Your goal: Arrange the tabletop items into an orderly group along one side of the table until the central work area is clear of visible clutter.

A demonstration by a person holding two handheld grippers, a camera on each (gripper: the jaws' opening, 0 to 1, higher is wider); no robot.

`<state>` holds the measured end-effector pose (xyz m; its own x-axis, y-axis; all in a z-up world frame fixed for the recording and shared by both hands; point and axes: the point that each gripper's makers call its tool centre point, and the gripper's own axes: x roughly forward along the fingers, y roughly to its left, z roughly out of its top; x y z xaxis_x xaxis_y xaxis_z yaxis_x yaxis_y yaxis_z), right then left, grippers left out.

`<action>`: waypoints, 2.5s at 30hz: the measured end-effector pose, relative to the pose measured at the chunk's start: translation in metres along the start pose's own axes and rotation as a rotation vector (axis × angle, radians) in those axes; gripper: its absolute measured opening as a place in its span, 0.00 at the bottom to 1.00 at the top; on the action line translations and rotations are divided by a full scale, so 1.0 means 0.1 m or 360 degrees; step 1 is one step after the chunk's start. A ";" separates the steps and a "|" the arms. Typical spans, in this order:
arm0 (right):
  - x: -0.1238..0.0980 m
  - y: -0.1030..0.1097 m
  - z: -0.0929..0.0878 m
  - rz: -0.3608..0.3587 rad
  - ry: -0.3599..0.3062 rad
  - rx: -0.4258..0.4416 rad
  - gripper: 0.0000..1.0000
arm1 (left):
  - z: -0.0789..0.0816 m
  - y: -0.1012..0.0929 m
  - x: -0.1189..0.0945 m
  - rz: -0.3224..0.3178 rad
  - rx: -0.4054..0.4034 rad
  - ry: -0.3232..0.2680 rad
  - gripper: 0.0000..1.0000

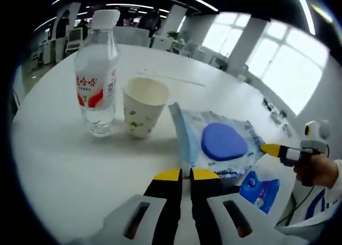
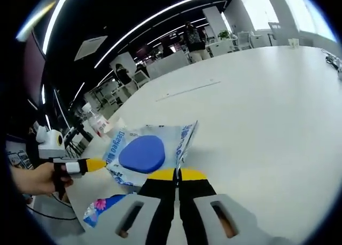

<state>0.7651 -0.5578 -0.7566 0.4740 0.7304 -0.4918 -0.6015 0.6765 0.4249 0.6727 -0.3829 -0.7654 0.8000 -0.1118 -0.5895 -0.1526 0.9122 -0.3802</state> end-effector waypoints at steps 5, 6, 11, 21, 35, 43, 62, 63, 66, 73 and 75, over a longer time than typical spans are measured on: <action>-0.03 -0.04 0.09 -0.0003 -0.0031 -0.0001 0.00 | 0.08 -0.07 0.01 -0.0018 0.0023 -0.0023 0.01; -0.03 -0.04 0.12 -0.0005 -0.0039 -0.0005 0.00 | 0.10 -0.08 0.01 -0.0021 0.0028 -0.0027 0.01; -0.02 -0.06 0.21 0.0000 -0.0062 -0.0002 0.00 | 0.20 -0.10 0.05 -0.0017 0.0031 -0.0045 0.01; 0.12 -0.12 0.35 0.0006 -0.0055 -0.0033 0.00 | 0.28 -0.07 0.14 0.0010 0.0006 -0.0062 0.01; 0.28 -0.23 0.32 -0.0010 -0.0012 -0.0049 0.00 | 0.26 0.03 0.36 0.0061 -0.0017 -0.0022 0.01; 0.40 -0.30 0.30 -0.0012 0.0007 -0.0025 0.00 | 0.26 0.09 0.45 0.0079 -0.0011 -0.0004 0.01; 0.62 -0.36 0.15 0.0022 0.0079 -0.0024 0.00 | 0.14 0.26 0.61 0.0158 0.0028 0.0043 0.01; 0.63 -0.37 0.15 0.0022 0.0078 -0.0027 0.00 | 0.13 0.26 0.62 0.0159 0.0031 0.0047 0.01; 0.64 -0.39 0.16 0.0022 0.0073 -0.0021 0.00 | 0.12 0.28 0.64 0.0160 0.0022 0.0050 0.01; 0.69 -0.44 0.08 0.0024 0.0092 0.0038 0.00 | 0.10 0.29 0.65 0.0188 0.0017 0.0056 0.01; 0.66 -0.45 0.09 0.0019 0.0096 0.0024 0.00 | 0.11 0.28 0.64 0.0199 0.0023 0.0052 0.01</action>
<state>0.8292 -0.5390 -0.8020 0.4273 0.7317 -0.5311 -0.5967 0.6695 0.4423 0.7264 -0.3597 -0.8063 0.7557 -0.0096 -0.6548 -0.2415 0.9253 -0.2923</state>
